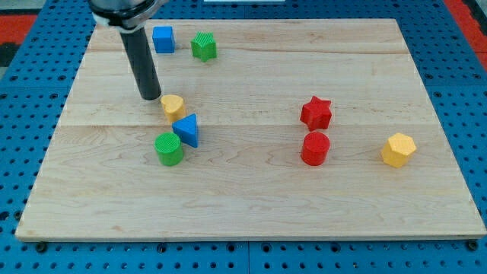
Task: Separate the red star and red circle
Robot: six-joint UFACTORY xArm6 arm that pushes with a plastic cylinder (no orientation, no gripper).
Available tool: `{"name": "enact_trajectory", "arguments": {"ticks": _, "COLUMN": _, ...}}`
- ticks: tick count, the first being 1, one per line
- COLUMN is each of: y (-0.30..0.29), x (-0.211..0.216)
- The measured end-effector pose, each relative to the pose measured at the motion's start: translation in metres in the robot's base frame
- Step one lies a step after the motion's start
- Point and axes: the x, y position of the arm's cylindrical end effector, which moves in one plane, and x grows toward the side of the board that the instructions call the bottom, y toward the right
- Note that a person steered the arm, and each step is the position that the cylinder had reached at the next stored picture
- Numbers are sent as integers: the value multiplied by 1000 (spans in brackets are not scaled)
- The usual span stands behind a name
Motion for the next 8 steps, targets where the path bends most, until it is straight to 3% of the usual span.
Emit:
{"name": "enact_trajectory", "arguments": {"ticks": 1, "y": 52, "x": 5}}
{"name": "enact_trajectory", "arguments": {"ticks": 2, "y": 72, "x": -33}}
{"name": "enact_trajectory", "arguments": {"ticks": 3, "y": 185, "x": -52}}
{"name": "enact_trajectory", "arguments": {"ticks": 4, "y": 269, "x": -18}}
{"name": "enact_trajectory", "arguments": {"ticks": 5, "y": 278, "x": 5}}
{"name": "enact_trajectory", "arguments": {"ticks": 6, "y": 178, "x": 12}}
{"name": "enact_trajectory", "arguments": {"ticks": 7, "y": 187, "x": 11}}
{"name": "enact_trajectory", "arguments": {"ticks": 8, "y": 201, "x": -18}}
